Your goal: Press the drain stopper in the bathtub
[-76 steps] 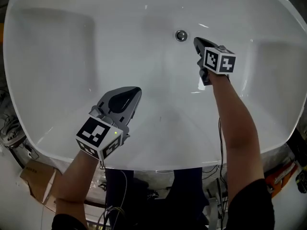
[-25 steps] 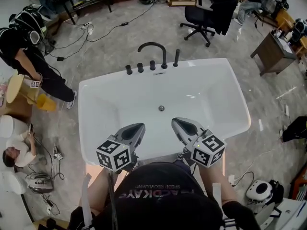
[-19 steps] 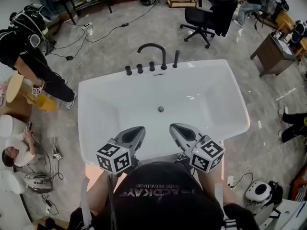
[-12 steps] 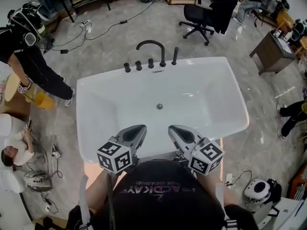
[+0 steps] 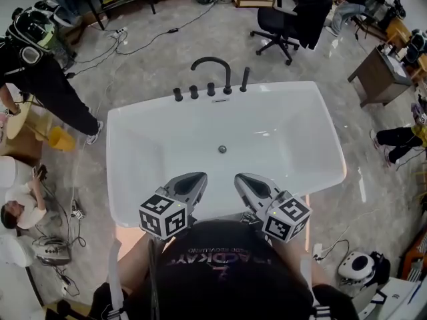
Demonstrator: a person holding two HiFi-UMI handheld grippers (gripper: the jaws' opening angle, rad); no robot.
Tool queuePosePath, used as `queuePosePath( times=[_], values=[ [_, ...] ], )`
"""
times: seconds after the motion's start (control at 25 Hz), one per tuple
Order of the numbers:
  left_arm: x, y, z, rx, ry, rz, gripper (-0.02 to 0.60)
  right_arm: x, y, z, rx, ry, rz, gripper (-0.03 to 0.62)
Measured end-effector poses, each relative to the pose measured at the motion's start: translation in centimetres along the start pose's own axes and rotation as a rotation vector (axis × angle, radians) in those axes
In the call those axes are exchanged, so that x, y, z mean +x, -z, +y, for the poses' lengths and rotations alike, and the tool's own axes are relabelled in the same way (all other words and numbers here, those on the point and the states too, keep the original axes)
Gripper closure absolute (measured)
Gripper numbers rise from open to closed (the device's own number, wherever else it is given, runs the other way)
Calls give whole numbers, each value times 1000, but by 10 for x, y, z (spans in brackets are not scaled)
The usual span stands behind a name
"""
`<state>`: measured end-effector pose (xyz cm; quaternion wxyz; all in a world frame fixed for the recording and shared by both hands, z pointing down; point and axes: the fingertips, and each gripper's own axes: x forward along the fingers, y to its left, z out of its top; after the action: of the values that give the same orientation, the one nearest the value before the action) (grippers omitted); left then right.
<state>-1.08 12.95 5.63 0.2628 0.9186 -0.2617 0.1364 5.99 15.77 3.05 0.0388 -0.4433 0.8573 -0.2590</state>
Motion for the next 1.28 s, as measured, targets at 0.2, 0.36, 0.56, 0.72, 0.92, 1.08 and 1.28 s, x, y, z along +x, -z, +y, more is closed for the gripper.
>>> queuePosePath(
  times=[0.2,0.36,0.56,0.72,0.92,1.08,1.28],
  values=[
    [1,-4,2,20,-5,2,578,6,0,1,3,-18,5,579],
    [2,-12,9,16,-14,-11,578,8,0,1,4,-17,8,579],
    [4,-5,8,0,-6,1,578,8,4,-1,6,-14,17,579],
    [6,-2,7,-7,-6,6,578,8,5,-3,10,-15,26,579],
    [6,-1,4,-2,2,13,578,10,5,-1,10,-17,28,579],
    [5,-1,5,-2,-1,11,578,10,6,-1,10,-19,30,579],
    [6,-1,3,2,2,11,578,9,6,-1,10,-19,29,579]
  ],
)
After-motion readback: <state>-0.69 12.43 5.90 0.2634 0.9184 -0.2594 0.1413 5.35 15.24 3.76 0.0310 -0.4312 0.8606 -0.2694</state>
